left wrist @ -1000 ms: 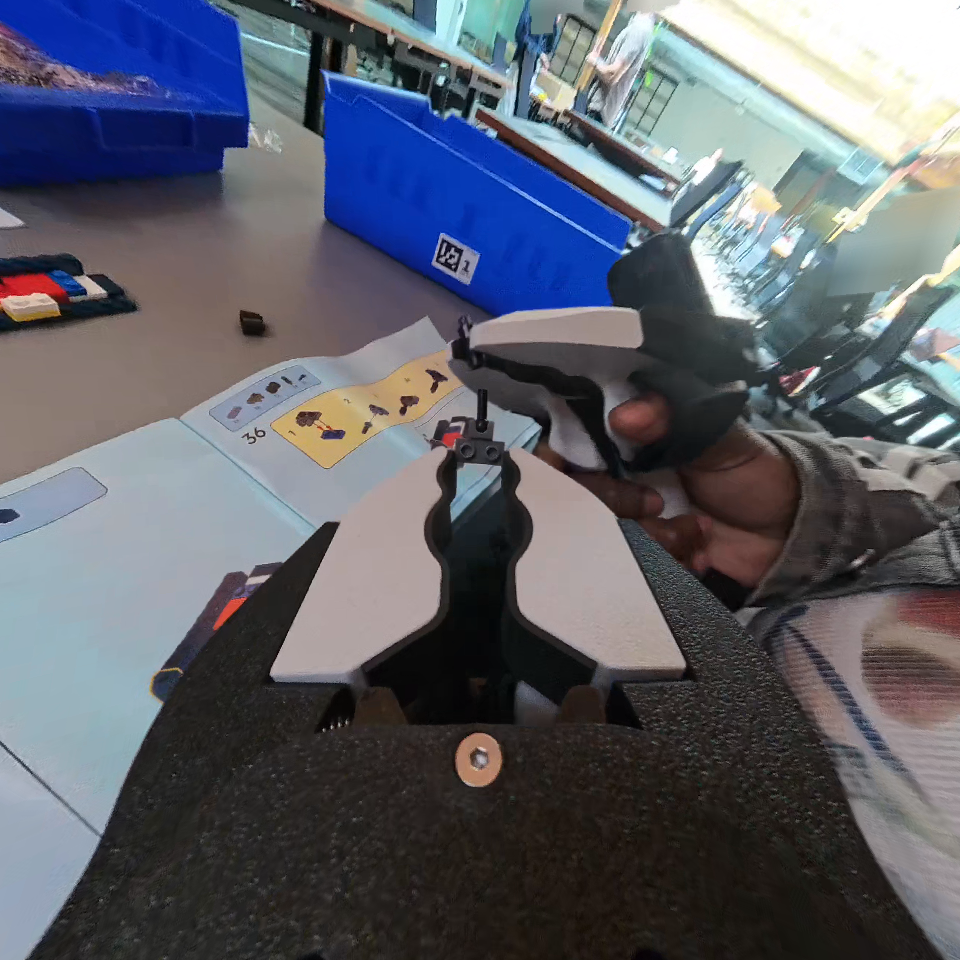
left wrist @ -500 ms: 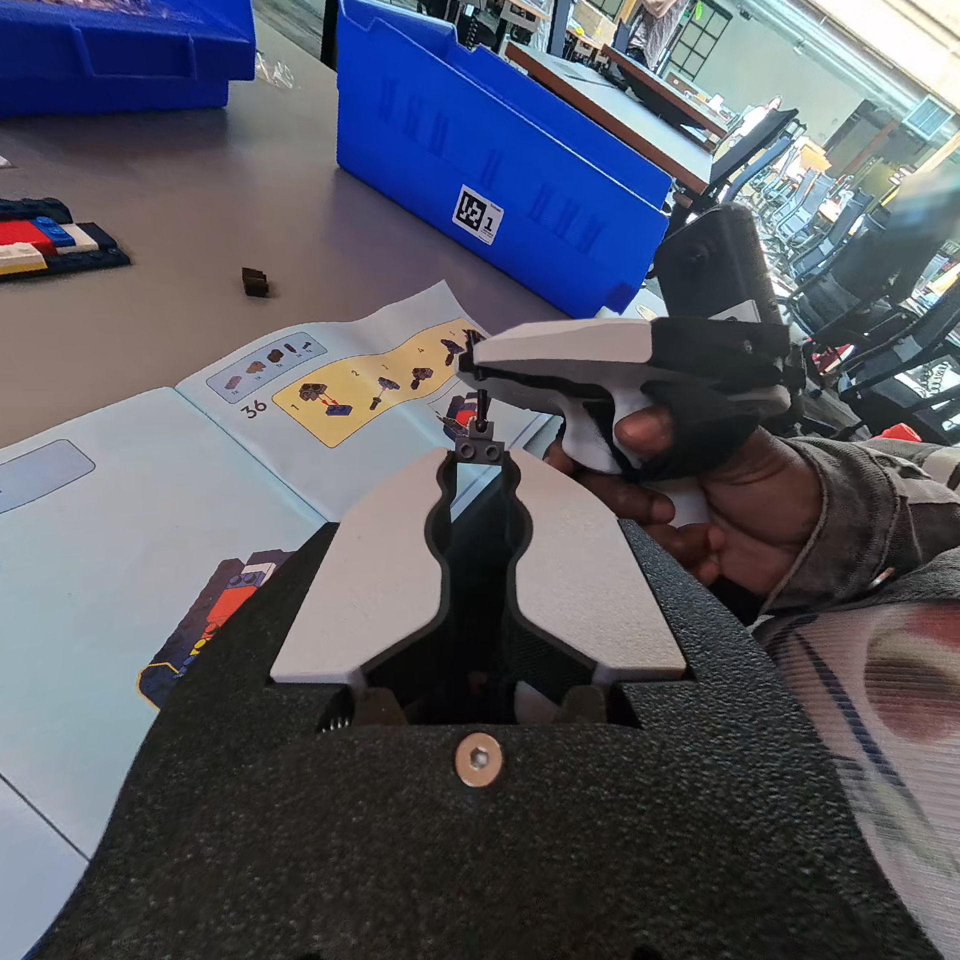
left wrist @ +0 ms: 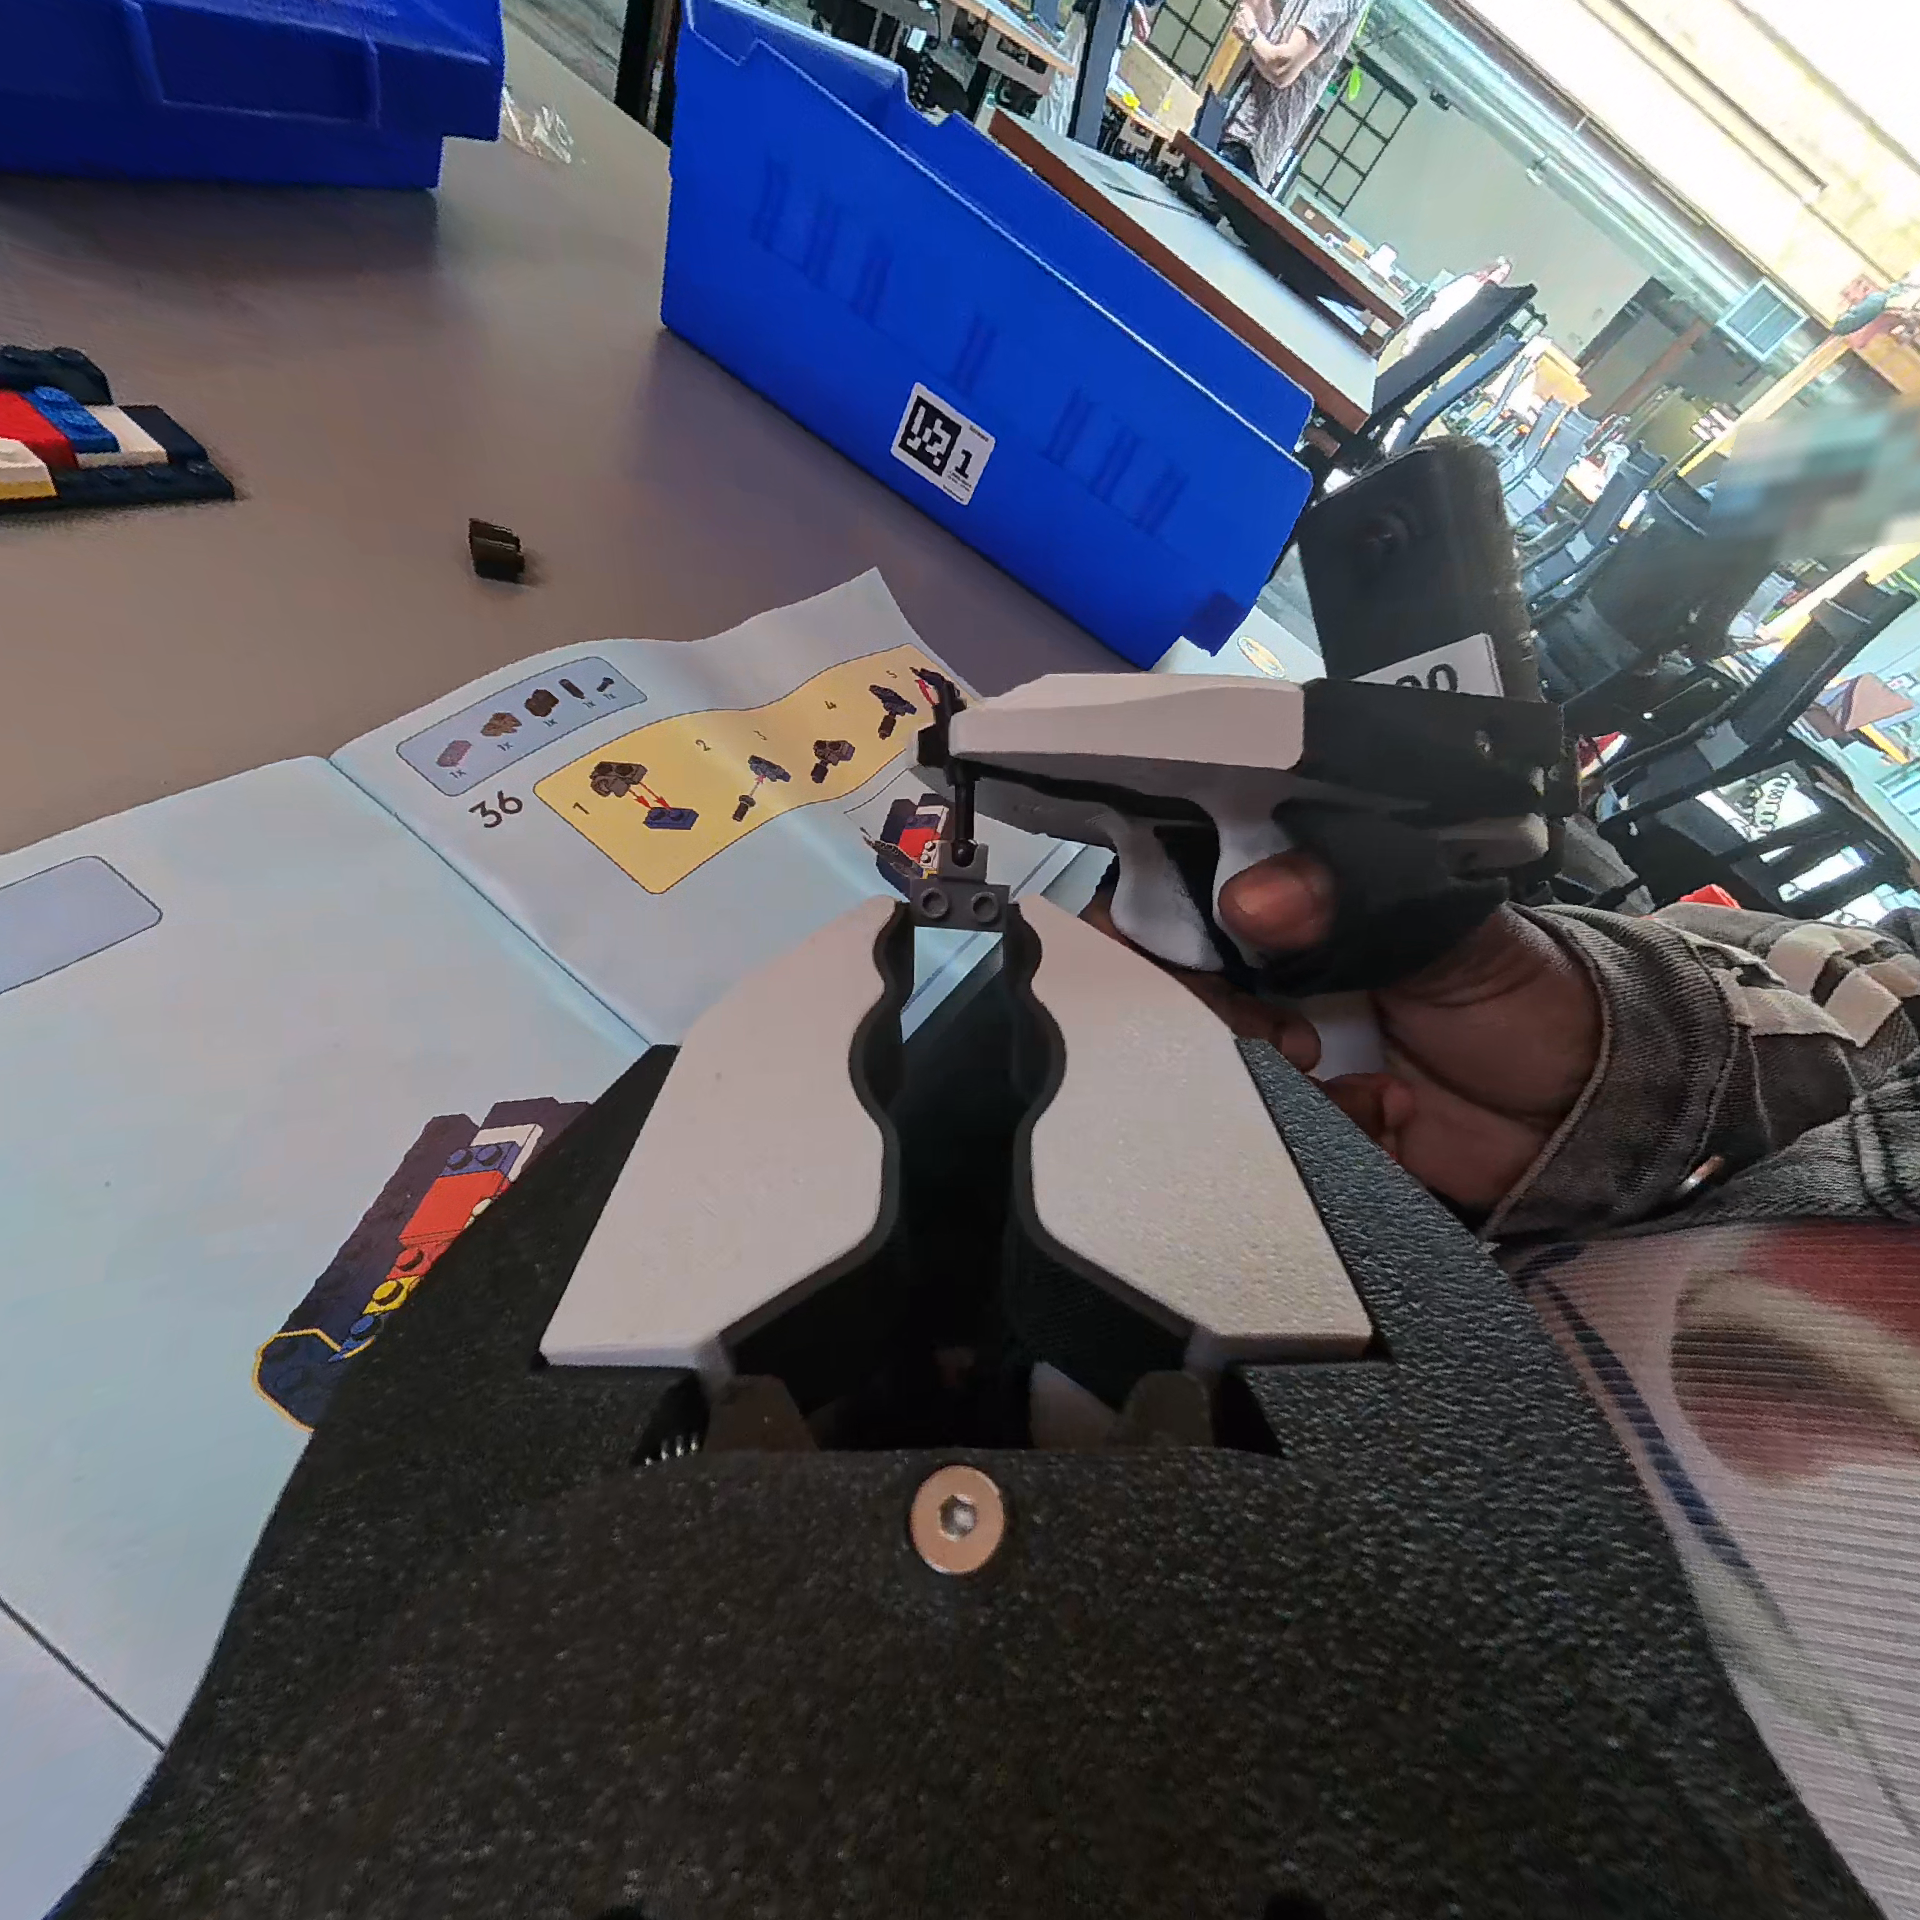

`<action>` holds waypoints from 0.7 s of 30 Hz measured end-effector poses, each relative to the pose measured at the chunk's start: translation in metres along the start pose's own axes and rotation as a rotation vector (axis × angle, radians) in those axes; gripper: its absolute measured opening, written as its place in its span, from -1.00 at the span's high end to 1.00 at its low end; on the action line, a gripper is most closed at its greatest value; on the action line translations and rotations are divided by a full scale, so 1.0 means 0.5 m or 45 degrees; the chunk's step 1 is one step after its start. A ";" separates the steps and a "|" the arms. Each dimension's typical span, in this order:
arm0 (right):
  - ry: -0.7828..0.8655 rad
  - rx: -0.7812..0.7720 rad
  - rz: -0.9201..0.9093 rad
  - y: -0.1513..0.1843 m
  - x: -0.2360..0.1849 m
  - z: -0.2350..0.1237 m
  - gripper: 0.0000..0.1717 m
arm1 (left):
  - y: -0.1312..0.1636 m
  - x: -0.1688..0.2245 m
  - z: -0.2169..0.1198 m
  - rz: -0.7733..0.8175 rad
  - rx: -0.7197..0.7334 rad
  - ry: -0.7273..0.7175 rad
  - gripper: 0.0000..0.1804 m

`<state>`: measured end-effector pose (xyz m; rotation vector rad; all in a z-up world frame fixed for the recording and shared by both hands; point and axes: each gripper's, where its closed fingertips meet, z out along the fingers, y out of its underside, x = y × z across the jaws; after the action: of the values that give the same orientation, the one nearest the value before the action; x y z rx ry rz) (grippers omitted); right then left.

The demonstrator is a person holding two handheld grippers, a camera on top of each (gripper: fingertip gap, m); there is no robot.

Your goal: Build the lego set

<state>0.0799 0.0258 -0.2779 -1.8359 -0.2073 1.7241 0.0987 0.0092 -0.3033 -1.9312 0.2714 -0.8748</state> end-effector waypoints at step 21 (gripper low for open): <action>-0.021 0.042 -0.056 -0.010 -0.013 0.015 0.93 | -0.029 0.009 -0.003 -0.354 0.111 0.204 0.83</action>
<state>0.0734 0.0288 -0.2693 -1.7810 -0.2236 1.7035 0.0985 0.0133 -0.2886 -1.8463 0.0568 -1.2077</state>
